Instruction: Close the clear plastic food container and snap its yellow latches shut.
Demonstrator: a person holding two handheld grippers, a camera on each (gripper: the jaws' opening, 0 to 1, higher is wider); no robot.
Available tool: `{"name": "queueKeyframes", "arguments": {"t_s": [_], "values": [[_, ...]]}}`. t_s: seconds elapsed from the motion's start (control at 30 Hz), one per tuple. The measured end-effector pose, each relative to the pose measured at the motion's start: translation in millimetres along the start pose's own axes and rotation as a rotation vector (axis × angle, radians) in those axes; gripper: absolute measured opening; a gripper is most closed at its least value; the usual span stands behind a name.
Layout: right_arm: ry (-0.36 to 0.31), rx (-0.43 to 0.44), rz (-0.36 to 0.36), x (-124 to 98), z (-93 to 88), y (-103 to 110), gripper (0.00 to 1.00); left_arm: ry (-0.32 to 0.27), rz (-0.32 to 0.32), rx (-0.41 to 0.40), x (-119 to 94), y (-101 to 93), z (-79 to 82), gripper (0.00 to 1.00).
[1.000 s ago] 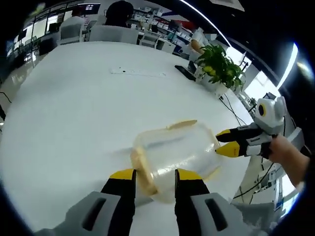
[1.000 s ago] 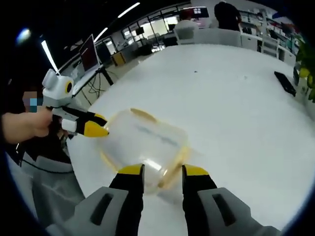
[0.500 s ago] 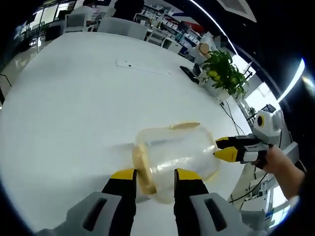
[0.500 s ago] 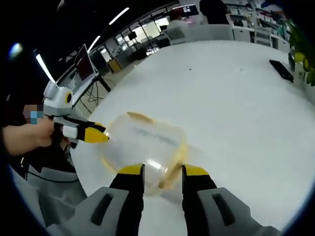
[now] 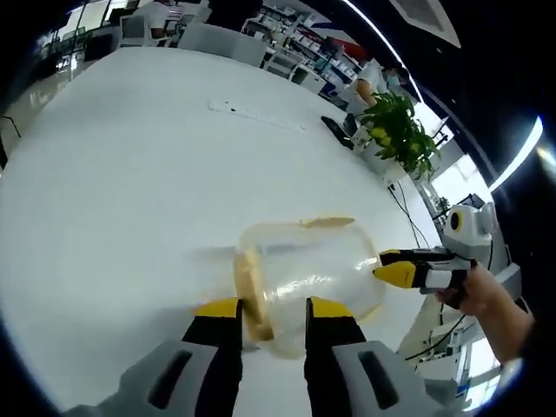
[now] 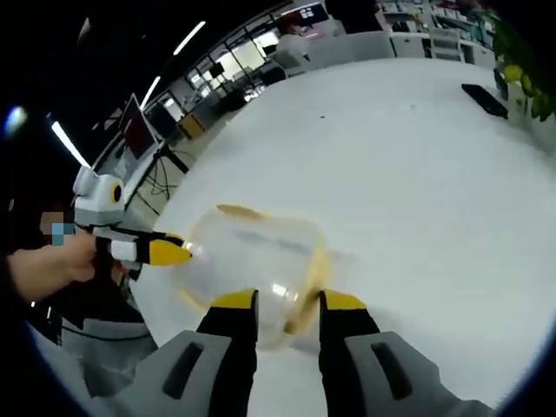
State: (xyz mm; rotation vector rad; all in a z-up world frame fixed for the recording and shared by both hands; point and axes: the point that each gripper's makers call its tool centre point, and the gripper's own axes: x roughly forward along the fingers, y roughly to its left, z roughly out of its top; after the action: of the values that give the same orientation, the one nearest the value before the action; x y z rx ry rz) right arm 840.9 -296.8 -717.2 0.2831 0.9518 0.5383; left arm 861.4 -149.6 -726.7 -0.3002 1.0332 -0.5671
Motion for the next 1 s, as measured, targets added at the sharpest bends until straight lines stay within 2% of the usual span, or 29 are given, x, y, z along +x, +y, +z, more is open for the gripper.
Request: {"name": "queueKeyframes", "arguments": {"t_s": [0.03,0.07,0.1,0.17,0.2,0.27,0.5,0.63,0.67,0.7,0.73,0.83,1.0], "values": [[0.003,-0.001,0.0,0.9,0.1,-0.2,0.23,0.047,-0.053,-0.09,-2.0,-9.5,-11.0,0.18],[0.002,0.005,-0.002,0.7,1.0,0.0,0.23,0.011,-0.031,-0.067,-2.1,2.1,-6.1,0.18],[0.007,0.002,-0.002,0.7,1.1,0.2,0.22,0.013,-0.028,-0.034,-3.5,3.2,-6.5,0.18],[0.016,0.013,0.004,0.4,0.4,0.8,0.22,0.016,-0.023,-0.034,-2.2,2.0,-5.1,0.18],[0.001,0.055,0.06,2.8,2.1,8.7,0.21,0.015,-0.021,-0.029,-1.6,2.0,-4.6,0.18],[0.008,0.063,0.038,-0.4,-1.8,-1.2,0.21,0.019,-0.024,-0.032,-0.6,2.1,-4.2,0.18],[-0.011,0.083,0.054,-2.7,-0.2,-2.8,0.22,0.023,-0.021,-0.024,0.9,3.5,-3.0,0.18],[-0.034,0.078,0.068,-4.0,-1.1,-2.7,0.25,0.04,-0.046,-0.038,1.3,4.7,-0.8,0.21],[-0.033,0.042,0.072,-4.4,-1.8,-1.2,0.26,0.034,-0.049,-0.021,1.2,2.5,-0.7,0.21],[-0.033,-0.026,0.061,-6.2,-2.4,-0.2,0.26,0.03,-0.049,0.053,-0.1,3.1,1.5,0.21],[-0.033,-0.043,0.054,-7.4,-2.6,-0.3,0.26,0.023,-0.036,0.133,-2.0,1.9,4.9,0.2],[-0.081,-0.136,0.023,-11.6,8.5,4.3,0.26,0.03,-0.014,0.304,-6.5,-0.8,12.3,0.17],[-0.099,-0.172,0.018,-14.2,16.1,6.8,0.24,0.031,-0.028,0.376,-10.7,-8.6,27.7,0.17]]}}
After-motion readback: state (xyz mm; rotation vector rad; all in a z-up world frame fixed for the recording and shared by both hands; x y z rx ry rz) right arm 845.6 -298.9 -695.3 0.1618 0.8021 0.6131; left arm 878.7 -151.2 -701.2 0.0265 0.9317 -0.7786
